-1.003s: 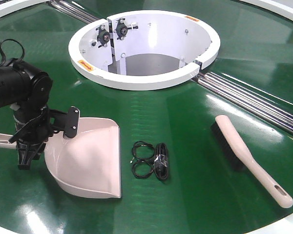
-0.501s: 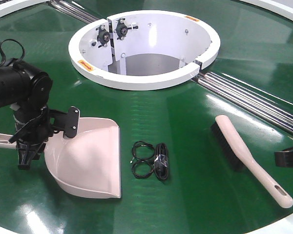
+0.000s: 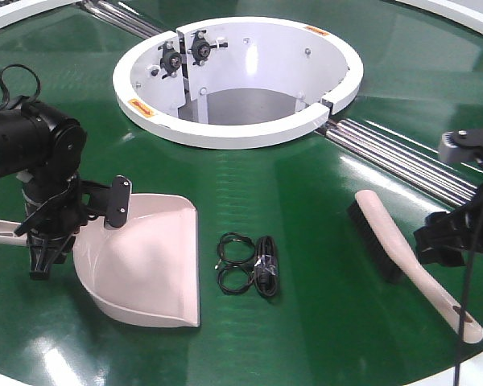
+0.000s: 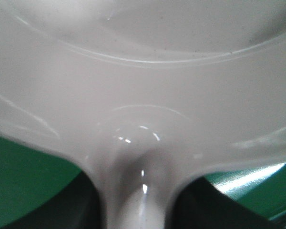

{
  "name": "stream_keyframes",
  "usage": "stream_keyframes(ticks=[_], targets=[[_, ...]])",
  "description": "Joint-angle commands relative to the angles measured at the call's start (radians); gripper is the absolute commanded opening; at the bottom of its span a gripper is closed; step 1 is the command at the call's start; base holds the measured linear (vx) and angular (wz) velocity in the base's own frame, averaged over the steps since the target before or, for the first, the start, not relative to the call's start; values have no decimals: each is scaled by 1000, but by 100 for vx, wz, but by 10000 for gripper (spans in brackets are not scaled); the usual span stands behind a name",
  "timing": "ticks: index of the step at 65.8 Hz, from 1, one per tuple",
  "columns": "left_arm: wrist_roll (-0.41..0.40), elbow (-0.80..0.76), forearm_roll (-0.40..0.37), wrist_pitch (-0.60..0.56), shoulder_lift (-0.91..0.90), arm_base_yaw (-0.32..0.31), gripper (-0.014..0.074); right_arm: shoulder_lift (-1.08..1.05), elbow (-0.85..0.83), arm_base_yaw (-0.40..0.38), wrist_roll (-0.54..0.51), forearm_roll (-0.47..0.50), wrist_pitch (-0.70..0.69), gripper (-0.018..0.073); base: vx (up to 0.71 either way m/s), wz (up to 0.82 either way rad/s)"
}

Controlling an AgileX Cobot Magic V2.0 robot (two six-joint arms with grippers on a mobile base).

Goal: Clean and inspect green conveyor with broom and dustpan
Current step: 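Reach the right gripper to the pink brush handle and grasp it, then sweep the black cables into the dustpan with the brush in the right gripper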

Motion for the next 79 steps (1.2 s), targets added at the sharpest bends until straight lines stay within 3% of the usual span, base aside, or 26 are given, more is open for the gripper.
stream_keyframes(ticks=[1, 50, 68, 79], targets=[[1, -26, 5, 21, -45, -4, -6, 47, -65, -3, -19, 2, 7, 547, 0, 0], [1, -26, 5, 21, -45, -4, -6, 403, -117, -3, -26, -31, 32, 533, 0, 0], [1, -26, 5, 21, -45, -4, -6, 438, -117, -3, -25, -30, 31, 353, 0, 0], [1, -26, 5, 21, -45, -4, -6, 443, -117, -3, -11, -30, 13, 155, 0, 0]])
